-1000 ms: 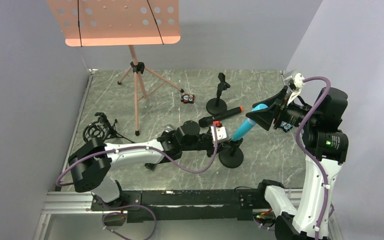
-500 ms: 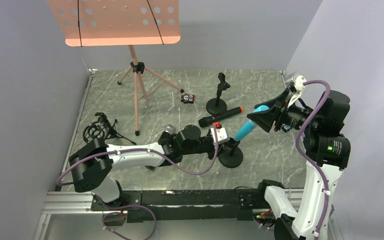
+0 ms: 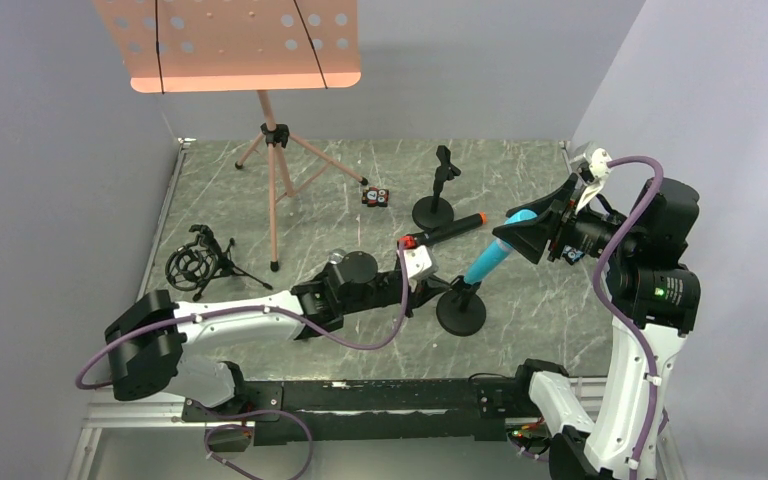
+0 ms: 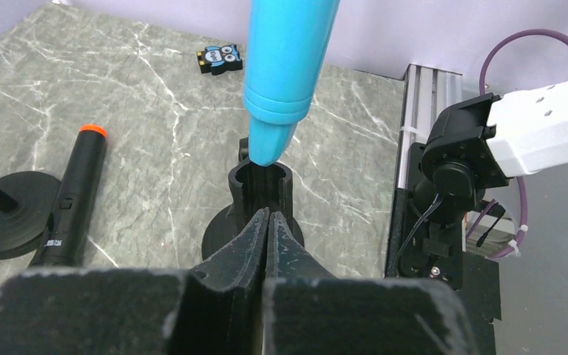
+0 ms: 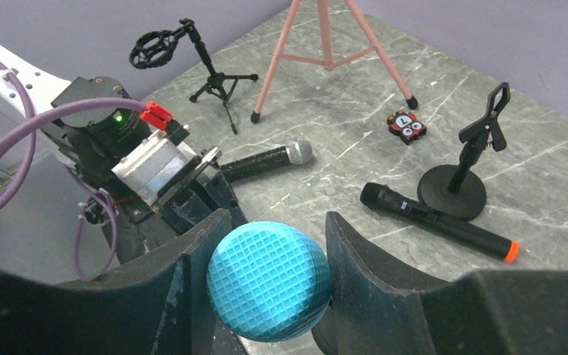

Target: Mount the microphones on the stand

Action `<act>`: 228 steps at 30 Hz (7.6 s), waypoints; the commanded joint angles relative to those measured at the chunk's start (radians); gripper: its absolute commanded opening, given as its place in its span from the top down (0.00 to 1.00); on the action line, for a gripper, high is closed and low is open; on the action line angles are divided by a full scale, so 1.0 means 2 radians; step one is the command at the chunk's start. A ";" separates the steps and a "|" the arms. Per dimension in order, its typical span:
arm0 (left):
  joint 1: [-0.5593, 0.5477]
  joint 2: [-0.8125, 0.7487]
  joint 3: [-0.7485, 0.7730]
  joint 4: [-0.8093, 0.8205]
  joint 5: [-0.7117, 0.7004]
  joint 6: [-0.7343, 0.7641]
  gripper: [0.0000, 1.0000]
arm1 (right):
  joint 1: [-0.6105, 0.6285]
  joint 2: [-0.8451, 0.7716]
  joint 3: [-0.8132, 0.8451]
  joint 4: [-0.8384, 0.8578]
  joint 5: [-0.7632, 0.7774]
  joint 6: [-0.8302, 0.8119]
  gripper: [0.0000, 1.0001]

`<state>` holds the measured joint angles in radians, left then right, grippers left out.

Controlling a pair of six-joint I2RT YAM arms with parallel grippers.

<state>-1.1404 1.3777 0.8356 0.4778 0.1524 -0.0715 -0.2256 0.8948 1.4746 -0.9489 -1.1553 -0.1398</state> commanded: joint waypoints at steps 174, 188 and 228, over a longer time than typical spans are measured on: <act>-0.010 0.104 0.074 0.032 0.017 0.061 0.02 | -0.083 0.026 -0.308 0.442 -0.107 0.145 0.00; -0.010 0.127 0.107 0.003 -0.018 0.045 0.39 | -0.084 0.030 -0.311 0.442 -0.107 0.142 0.00; 0.181 -0.223 0.027 -0.249 -0.082 -0.009 1.00 | -0.084 0.045 -0.317 0.436 -0.098 0.127 0.00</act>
<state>-0.8753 0.9501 0.8215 -0.1104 -0.0246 -0.0914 -0.3897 0.9752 0.8463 -0.1112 -1.3609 0.1368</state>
